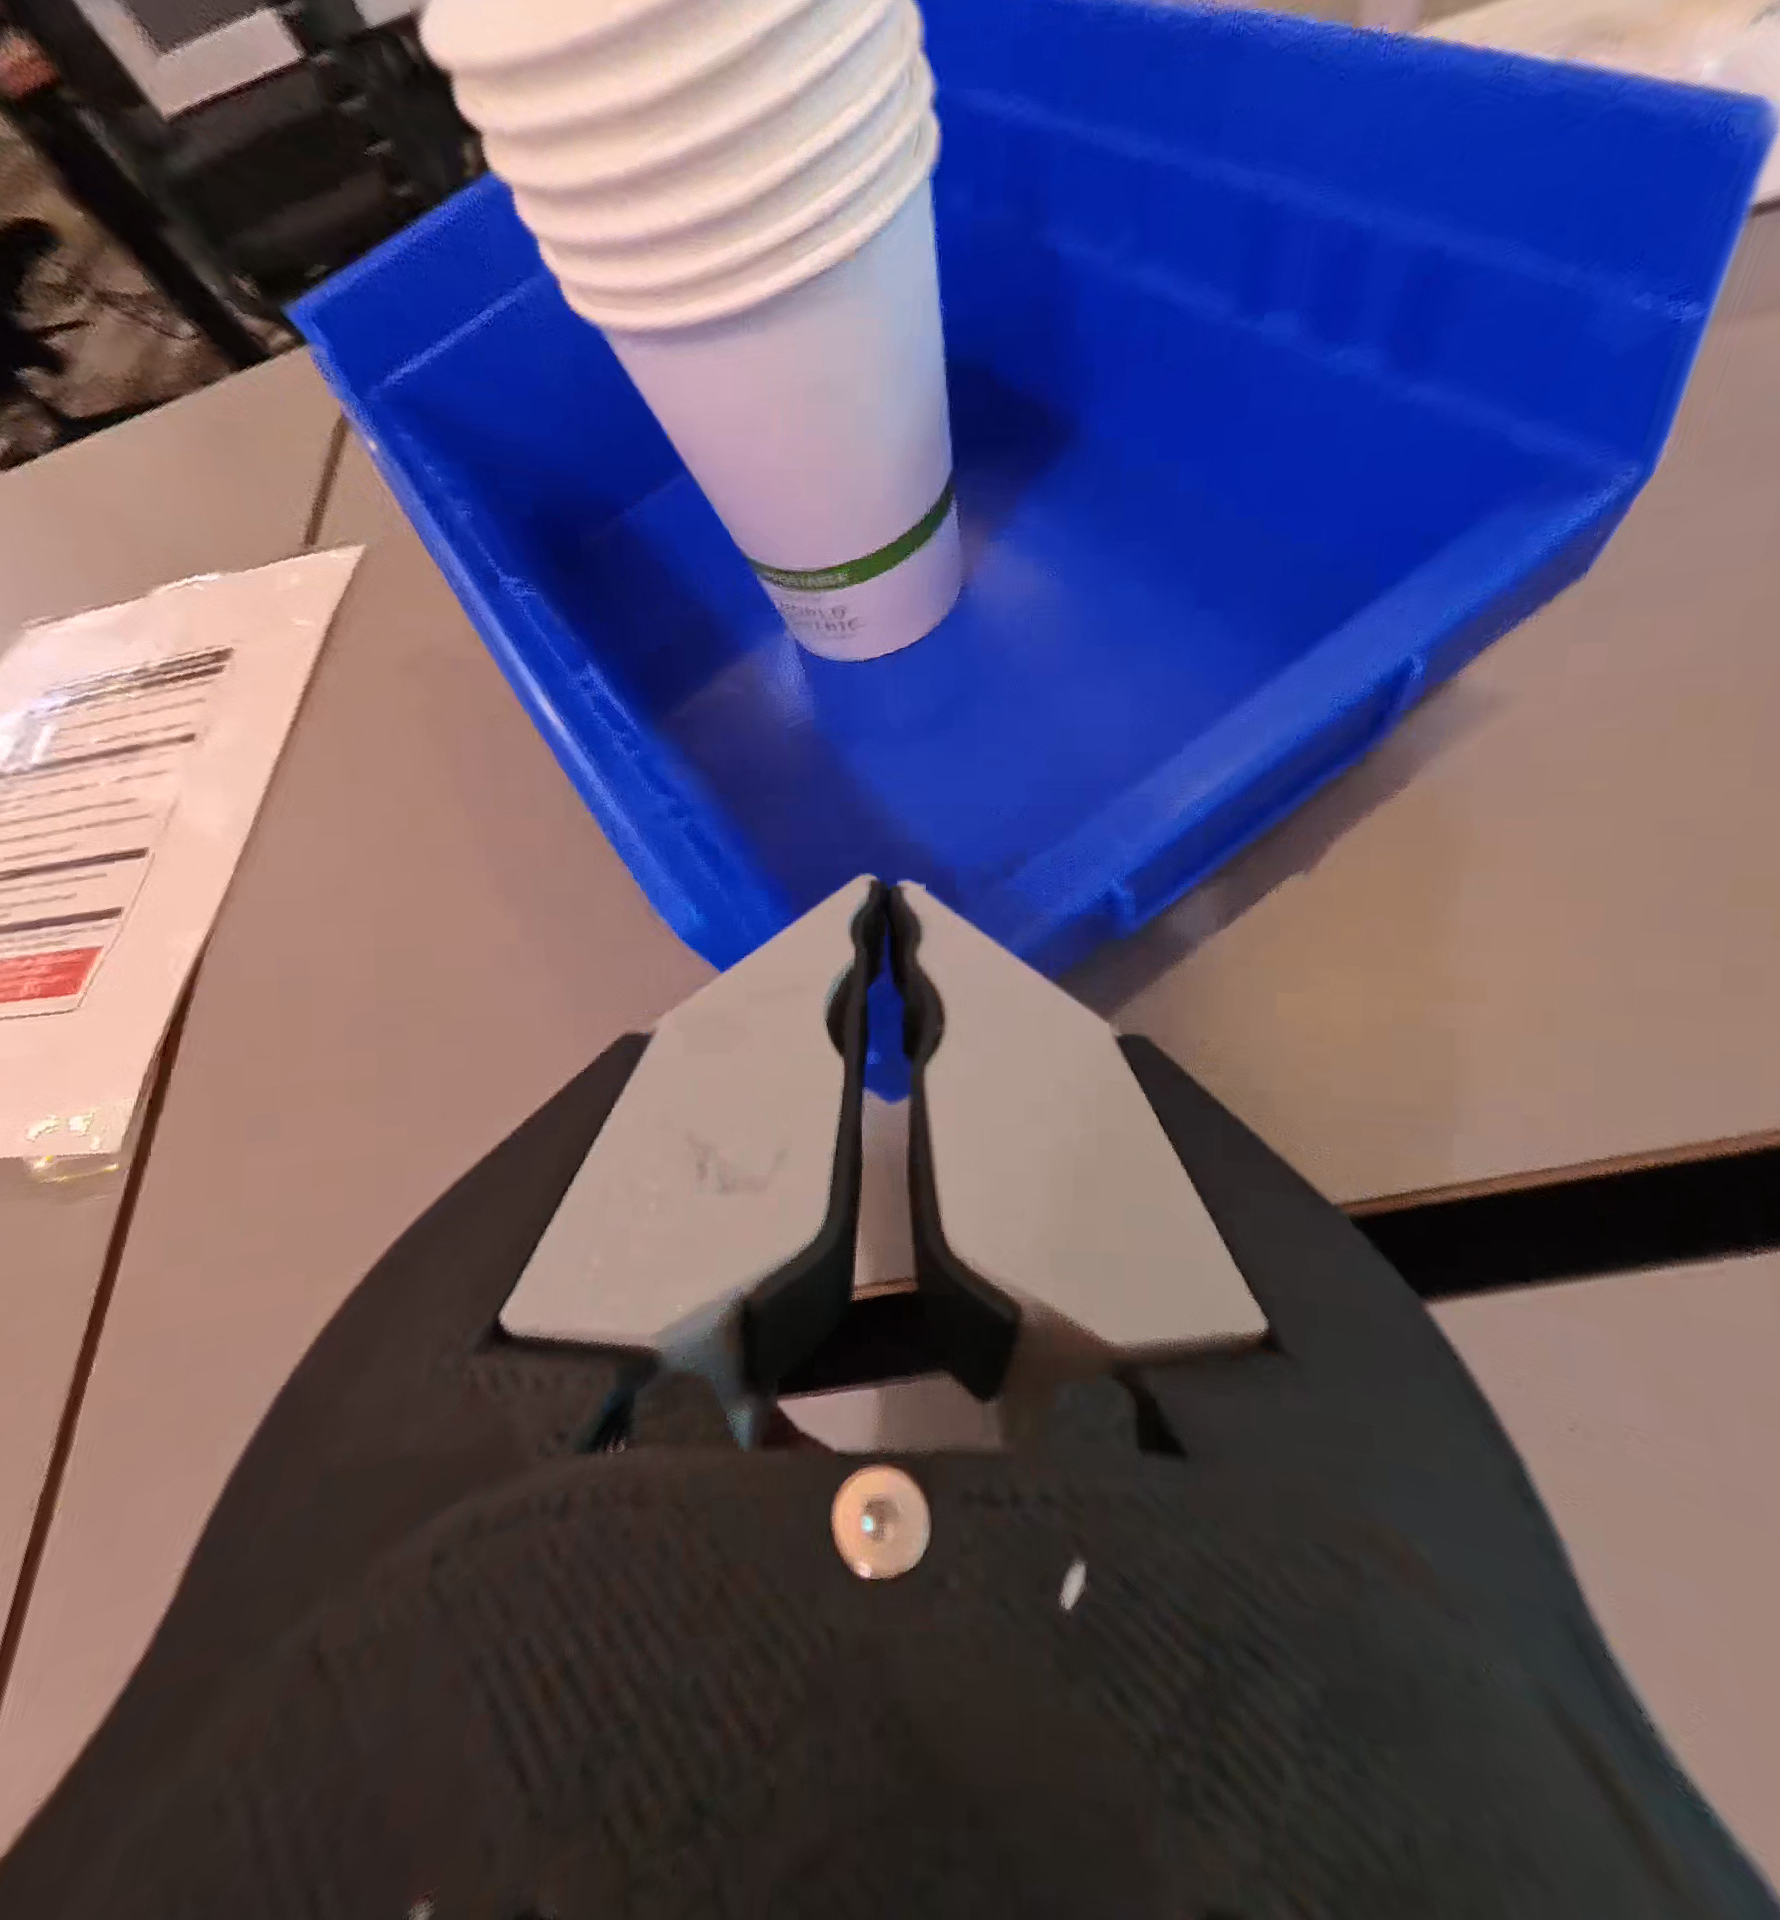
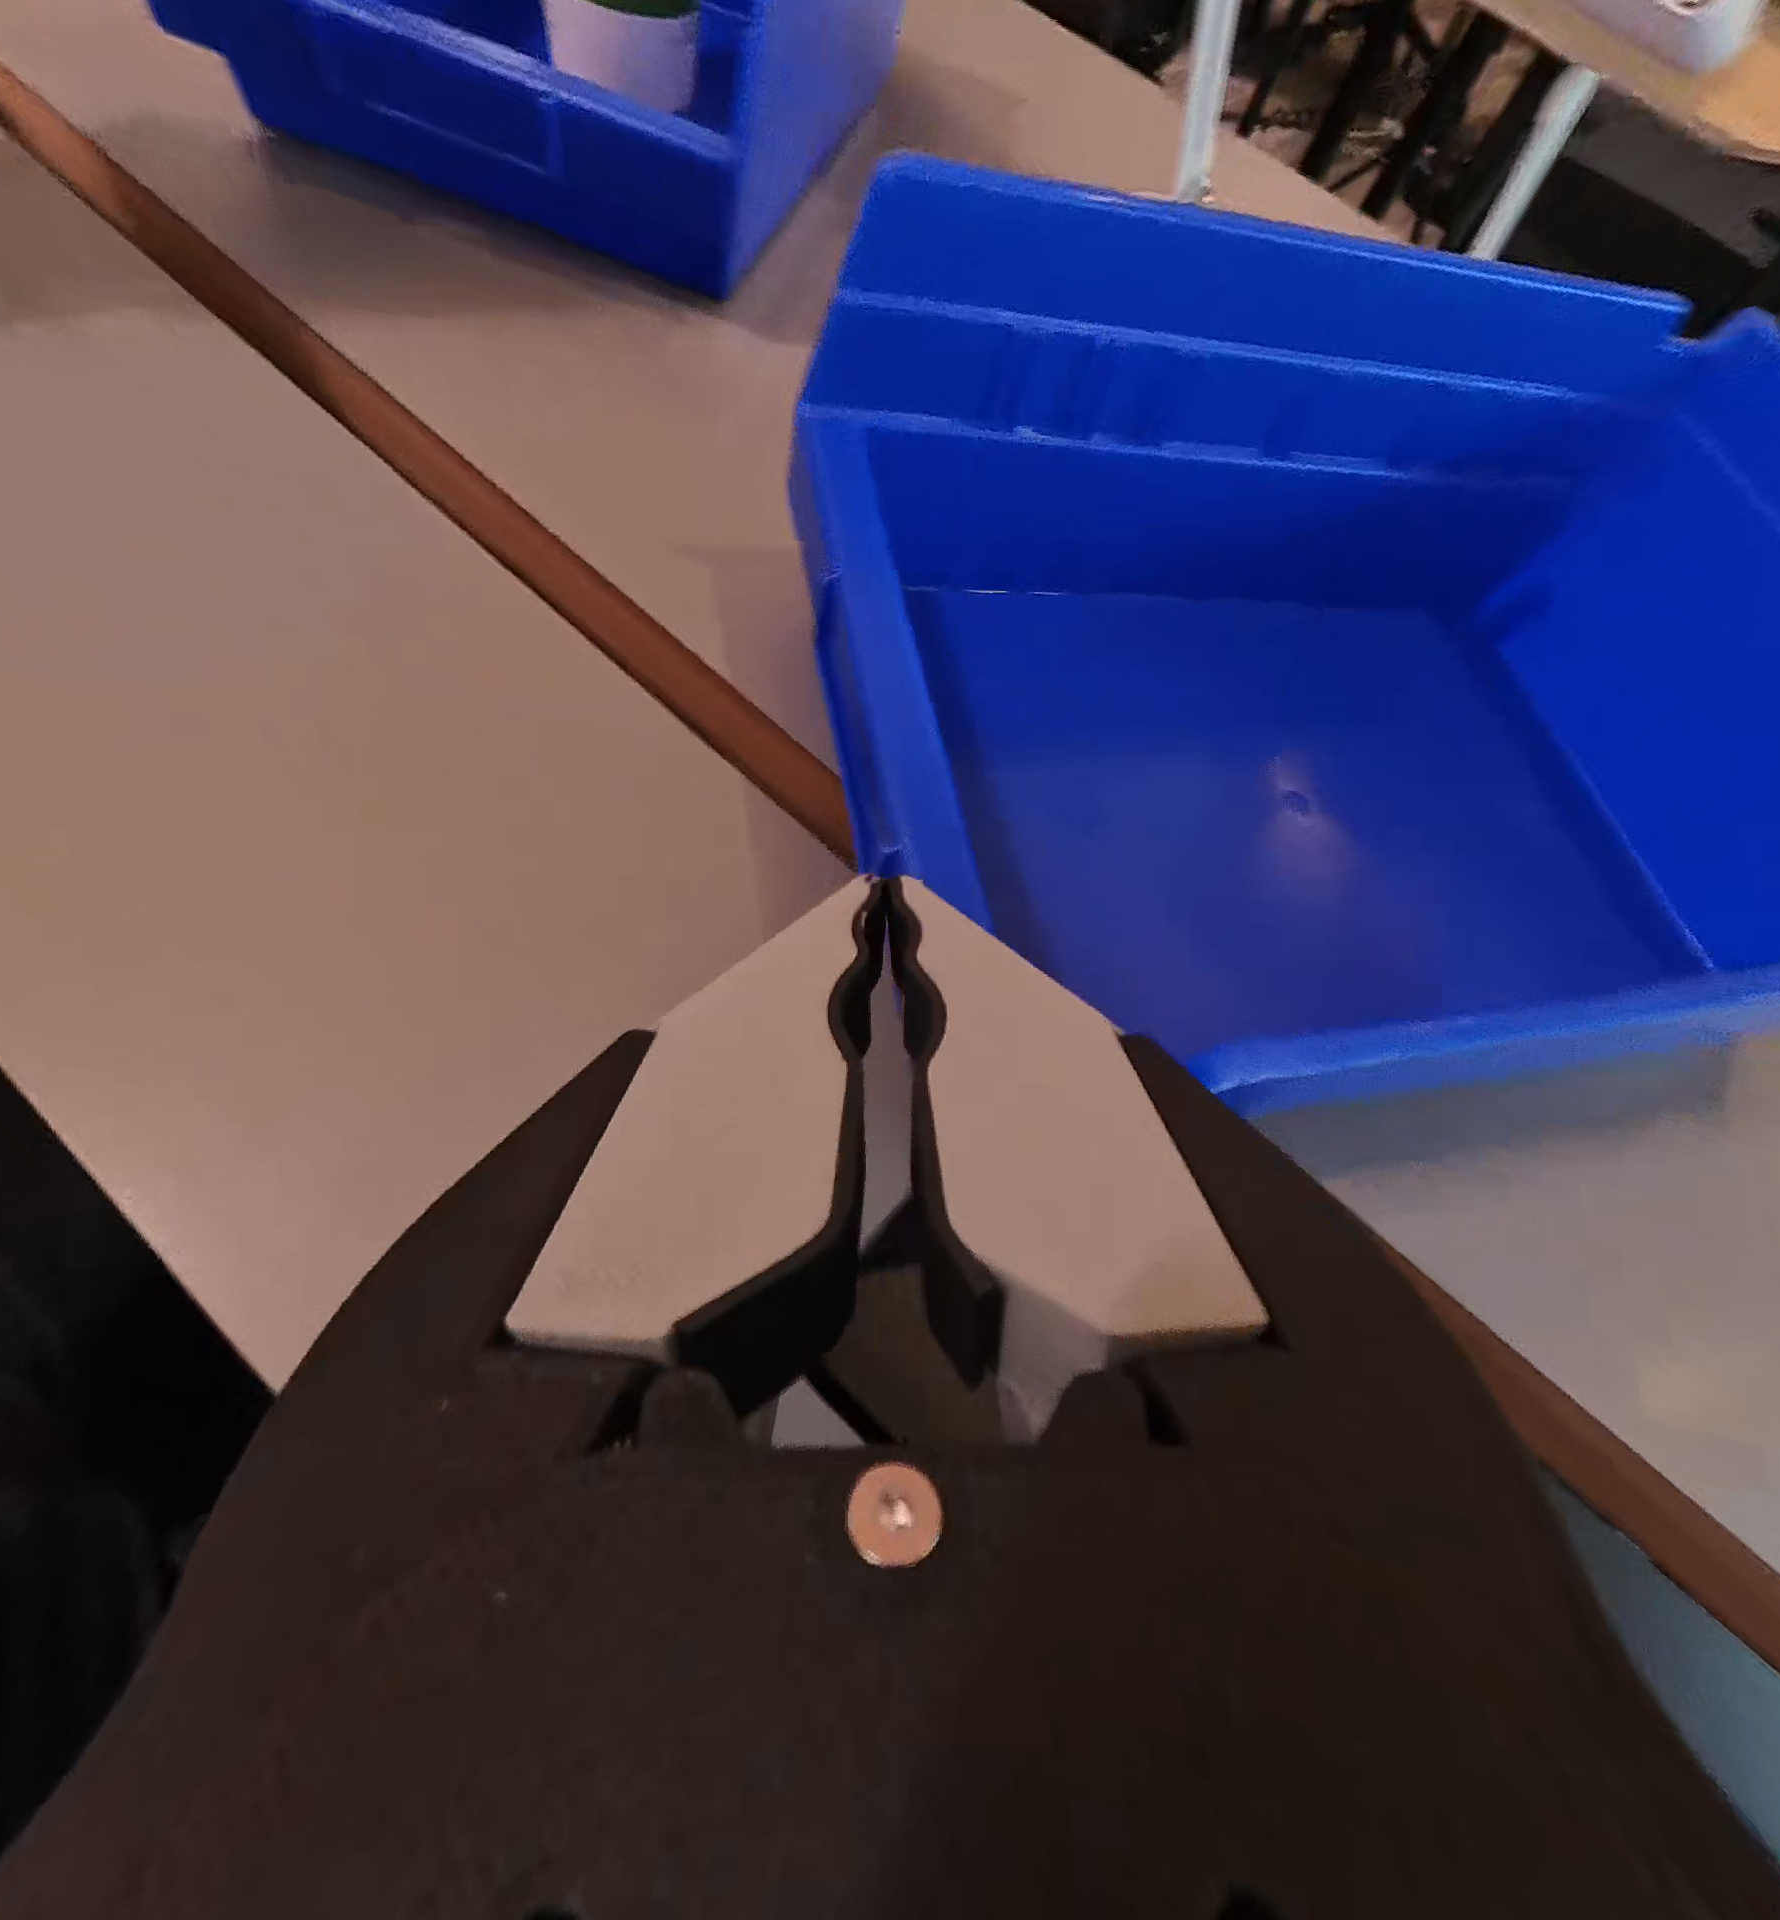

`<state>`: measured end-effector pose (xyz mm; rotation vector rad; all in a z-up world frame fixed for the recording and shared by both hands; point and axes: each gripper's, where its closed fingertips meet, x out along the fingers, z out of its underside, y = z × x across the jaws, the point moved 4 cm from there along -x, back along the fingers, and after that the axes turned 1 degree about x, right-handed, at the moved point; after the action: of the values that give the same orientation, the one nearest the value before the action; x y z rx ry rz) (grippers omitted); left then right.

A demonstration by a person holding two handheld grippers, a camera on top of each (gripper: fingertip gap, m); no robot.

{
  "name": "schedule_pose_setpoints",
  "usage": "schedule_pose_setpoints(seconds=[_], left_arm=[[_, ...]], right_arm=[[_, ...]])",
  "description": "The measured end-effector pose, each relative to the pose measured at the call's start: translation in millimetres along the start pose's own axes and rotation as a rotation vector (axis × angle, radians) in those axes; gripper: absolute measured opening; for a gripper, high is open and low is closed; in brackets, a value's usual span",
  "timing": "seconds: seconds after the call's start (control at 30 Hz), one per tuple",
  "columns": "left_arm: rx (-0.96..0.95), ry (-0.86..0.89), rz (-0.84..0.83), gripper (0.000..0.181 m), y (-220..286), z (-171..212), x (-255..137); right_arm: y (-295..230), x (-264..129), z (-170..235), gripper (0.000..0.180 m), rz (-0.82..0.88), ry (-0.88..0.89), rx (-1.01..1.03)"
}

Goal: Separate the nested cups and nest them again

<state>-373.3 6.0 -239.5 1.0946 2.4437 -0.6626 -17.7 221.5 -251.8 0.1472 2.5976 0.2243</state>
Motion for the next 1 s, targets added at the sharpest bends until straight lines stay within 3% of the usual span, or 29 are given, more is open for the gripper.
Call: schedule_pose_setpoints(seconds=[0.27, 0.4, 0.5, 0.6, 0.67, 0.9, 1.0], left_arm=[[0.026, -0.051, -0.197, 0.0, -70.2, 21.5, 5.1], [-0.079, -0.061, -0.185, 0.001, -95.6, 23.7, -3.4], [-0.116, 0.054, -0.022, 0.016, -76.2, 6.7, -22.0], [-0.149, 0.115, 0.251, 0.045, -33.3, -9.1, -37.6], [-0.135, 0.112, 0.335, 0.05, -11.1, -14.3, -42.9], [0.017, 0.119, 0.266, 0.05, 31.4, -21.1, -31.7], [-0.008, 0.145, 0.197, 0.04, 23.4, -27.9, -26.0]], right_arm=[[115.7, -14.4, 30.3, 0.0, 0.248, -0.075, 0.057], [143.6, -17.0, 32.7, 0.0, 0.238, -0.069, 0.159], [138.4, -22.2, 17.6, 0.0, 0.211, 0.007, 0.15], [120.1, -18.1, 3.1, 0.0, 0.105, 0.076, 0.175], [110.0, -14.6, -6.8, 0.0, 0.051, 0.126, 0.203], [69.6, 11.5, -25.9, 0.014, -0.088, 0.187, 0.252], [42.9, 8.8, -34.6, 0.0, -0.149, 0.25, 0.194]])
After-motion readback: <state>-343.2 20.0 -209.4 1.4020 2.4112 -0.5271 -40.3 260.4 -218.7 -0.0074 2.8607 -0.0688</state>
